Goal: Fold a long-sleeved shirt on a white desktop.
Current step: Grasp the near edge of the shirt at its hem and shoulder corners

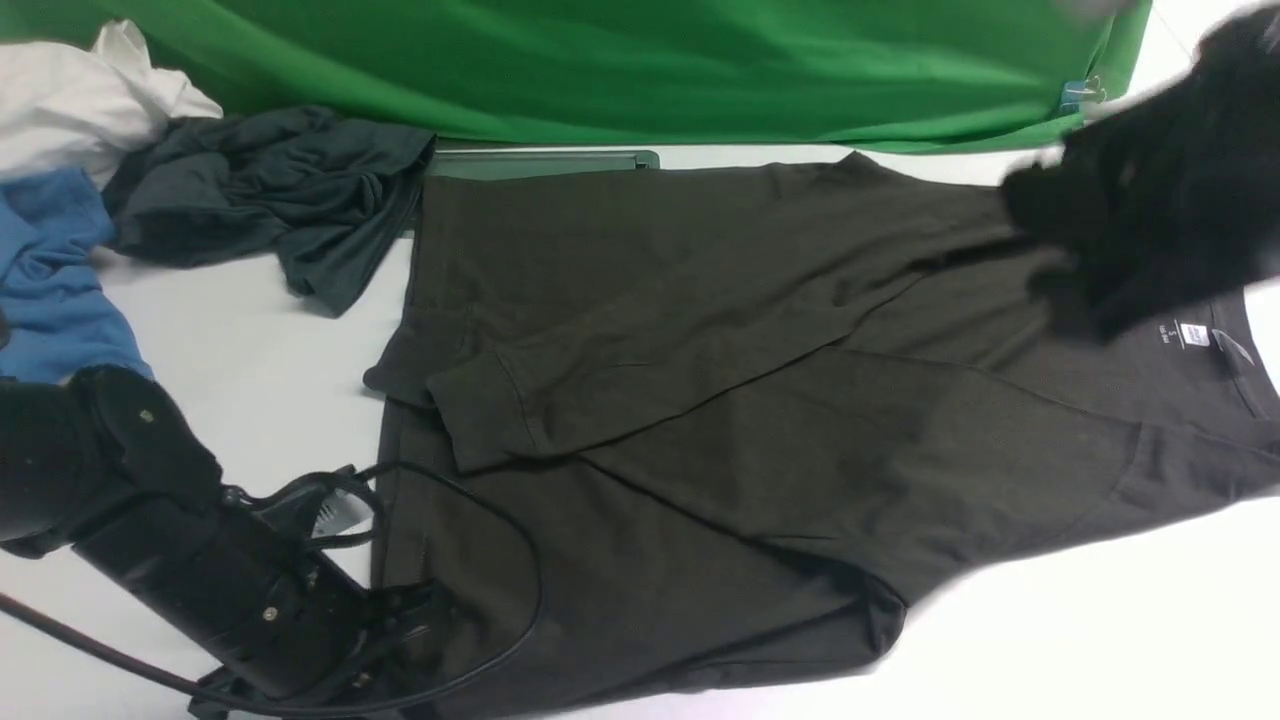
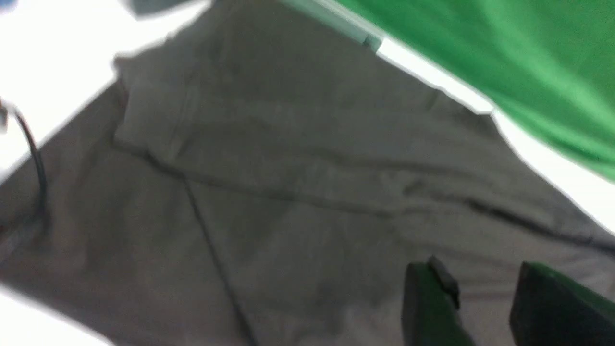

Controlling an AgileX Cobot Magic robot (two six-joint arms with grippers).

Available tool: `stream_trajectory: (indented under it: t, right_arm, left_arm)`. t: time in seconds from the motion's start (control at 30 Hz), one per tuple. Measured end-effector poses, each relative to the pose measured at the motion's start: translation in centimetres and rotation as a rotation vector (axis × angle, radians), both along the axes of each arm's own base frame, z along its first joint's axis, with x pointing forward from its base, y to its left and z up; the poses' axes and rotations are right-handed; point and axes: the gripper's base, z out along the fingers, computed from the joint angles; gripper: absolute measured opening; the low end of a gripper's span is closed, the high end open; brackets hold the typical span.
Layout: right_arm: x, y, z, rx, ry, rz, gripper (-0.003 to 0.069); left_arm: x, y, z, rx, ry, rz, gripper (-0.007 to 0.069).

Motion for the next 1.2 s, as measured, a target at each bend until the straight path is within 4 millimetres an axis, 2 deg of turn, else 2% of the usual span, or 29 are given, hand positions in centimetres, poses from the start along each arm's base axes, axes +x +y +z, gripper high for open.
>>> stream_trajectory:
  t: [0.1, 0.27, 0.3, 0.33, 0.47, 0.53, 0.73, 0.83, 1.0, 1.07, 1.1, 1.2]
  right_arm:
    - [-0.2, 0.2, -1.7, -0.022, 0.063, 0.016, 0.0276]
    - [-0.4, 0.5, -3.5, -0.091, 0.187, 0.037, 0.0276]
    - [-0.4, 0.5, -3.6, -0.097, 0.191, 0.039, 0.0276]
    - [0.0, 0.5, -4.1, -0.119, 0.222, 0.029, 0.0276]
    - [1.5, 0.3, -5.3, -0.152, 0.321, 0.01, 0.0276]
    - [2.6, 0.3, -6.5, -0.127, 0.415, 0.022, 0.0276]
    - [5.5, -0.5, -9.2, -0.06, 0.567, -0.017, 0.0276]
    - [5.9, -1.2, -10.1, -0.087, 0.582, -0.04, 0.0276]
    - [5.1, -3.7, -14.4, -0.373, 0.633, -0.059, 0.0314]
    - [4.9, -4.1, -15.2, -0.406, 0.656, -0.059, 0.0327]
    - [4.7, -4.4, -16.4, -0.462, 0.695, -0.047, 0.0357]
    - [4.4, -5.1, -18.4, -0.57, 0.731, -0.016, 0.0398]
  left_arm:
    - [0.2, 0.9, 0.9, 0.031, -0.079, 0.004, 0.0038]
    - [-0.9, 2.4, 4.9, 0.055, -0.251, 0.027, 0.0038]
    - [-1.0, 2.4, 5.1, 0.056, -0.258, 0.031, 0.0038]
    - [-1.6, 3.1, 6.6, 0.076, -0.318, 0.055, 0.0038]
    - [-2.6, 4.5, 8.7, 0.145, -0.4, 0.108, 0.0038]
    - [-2.9, 5.3, 9.4, 0.188, -0.419, 0.148, 0.0038]
    - [-3.4, 5.5, 9.1, 0.201, -0.356, 0.126, 0.0038]
    - [-3.4, 5.5, 9.1, 0.209, -0.351, 0.118, 0.0038]
    - [-3.2, 5.7, 9.1, 0.226, -0.37, 0.133, 0.0038]
    - [-3.1, 5.7, 9.1, 0.226, -0.373, 0.135, 0.0038]
    - [-3.1, 5.6, 9.1, 0.224, -0.374, 0.135, 0.0038]
    - [-3.1, 5.6, 9.1, 0.22, -0.376, 0.138, 0.0038]
